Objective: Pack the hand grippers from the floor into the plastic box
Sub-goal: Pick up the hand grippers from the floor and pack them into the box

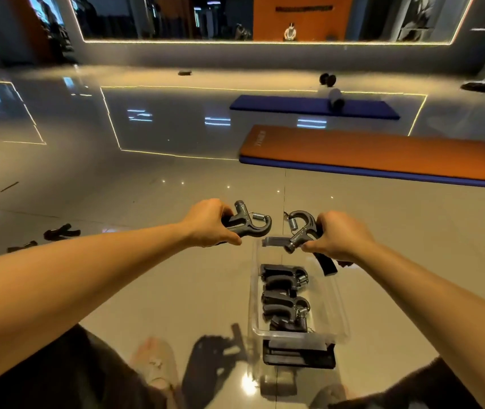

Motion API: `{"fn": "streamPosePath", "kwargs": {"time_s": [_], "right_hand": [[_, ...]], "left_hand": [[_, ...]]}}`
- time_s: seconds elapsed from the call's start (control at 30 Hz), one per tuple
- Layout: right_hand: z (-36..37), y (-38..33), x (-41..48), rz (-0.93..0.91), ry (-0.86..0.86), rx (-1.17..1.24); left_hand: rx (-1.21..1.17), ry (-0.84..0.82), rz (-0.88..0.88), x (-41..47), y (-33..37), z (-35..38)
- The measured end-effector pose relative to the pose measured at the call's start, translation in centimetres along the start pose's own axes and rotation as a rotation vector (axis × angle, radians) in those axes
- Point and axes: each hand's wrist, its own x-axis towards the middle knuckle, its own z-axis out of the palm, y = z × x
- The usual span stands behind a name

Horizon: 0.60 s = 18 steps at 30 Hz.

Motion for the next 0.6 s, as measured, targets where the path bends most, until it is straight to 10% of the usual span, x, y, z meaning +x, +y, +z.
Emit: {"fn": "streamPosePath", "kwargs": {"time_s": [0.6], "right_hand": [[5.5, 9.3, 4.6, 0.107, -0.084, -0.01]], "left_hand": [[0.091, -0.248, 0.194, 6.3, -0.3, 13.9]]}}
